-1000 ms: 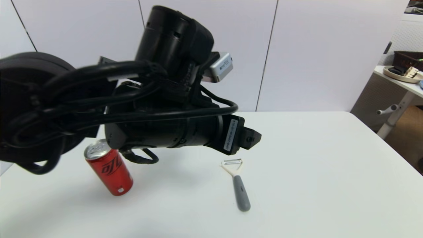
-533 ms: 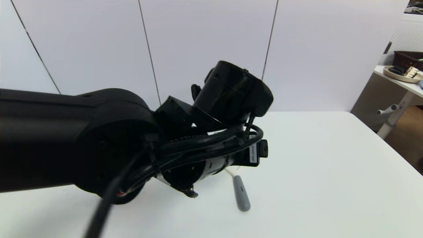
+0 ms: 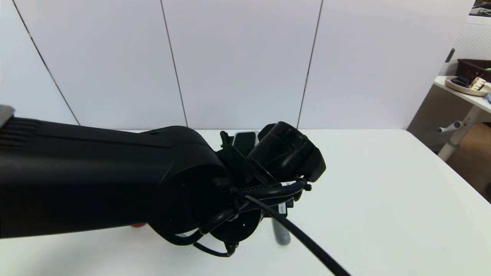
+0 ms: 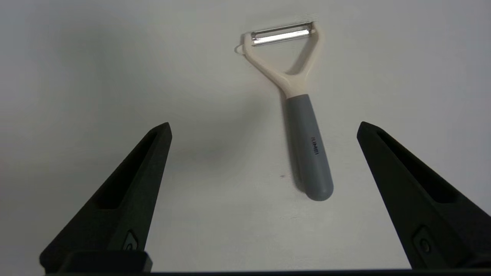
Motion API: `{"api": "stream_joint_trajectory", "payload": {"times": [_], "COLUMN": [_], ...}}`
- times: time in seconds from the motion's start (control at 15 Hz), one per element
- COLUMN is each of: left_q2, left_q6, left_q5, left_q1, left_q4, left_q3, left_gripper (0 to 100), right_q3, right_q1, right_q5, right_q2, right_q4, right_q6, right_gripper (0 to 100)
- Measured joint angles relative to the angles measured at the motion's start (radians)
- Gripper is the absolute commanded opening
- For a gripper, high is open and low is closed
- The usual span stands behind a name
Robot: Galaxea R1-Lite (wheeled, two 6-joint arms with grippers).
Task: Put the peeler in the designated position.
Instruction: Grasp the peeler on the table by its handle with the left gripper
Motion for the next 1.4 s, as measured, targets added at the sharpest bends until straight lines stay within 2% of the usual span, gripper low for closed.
{"api": "stream_joint_trajectory", "payload": {"times": [0.8,1.07,1.4], "left_q2": [0.132,0.183,0.235], "left_q6": [0.004,0.004,0.021], "left_q5": [0.030,0.032,0.039], "left_q1": [-0.050,-0.051,-0.051], "left_q4": [0.011,0.067,0.074], "left_q3": [-0.090,-0.144,-0.197], "left_gripper": [100,100,100], "right_q3": [0.000,0.000,0.000], "right_q1": [0.000,0.000,0.000], "right_q5": [0.000,0.000,0.000], "right_q2": [0.000,0.000,0.000], "right_q4": [0.000,0.000,0.000], "right_q6": [0.000,0.000,0.000], "right_gripper": [100,100,100]}}
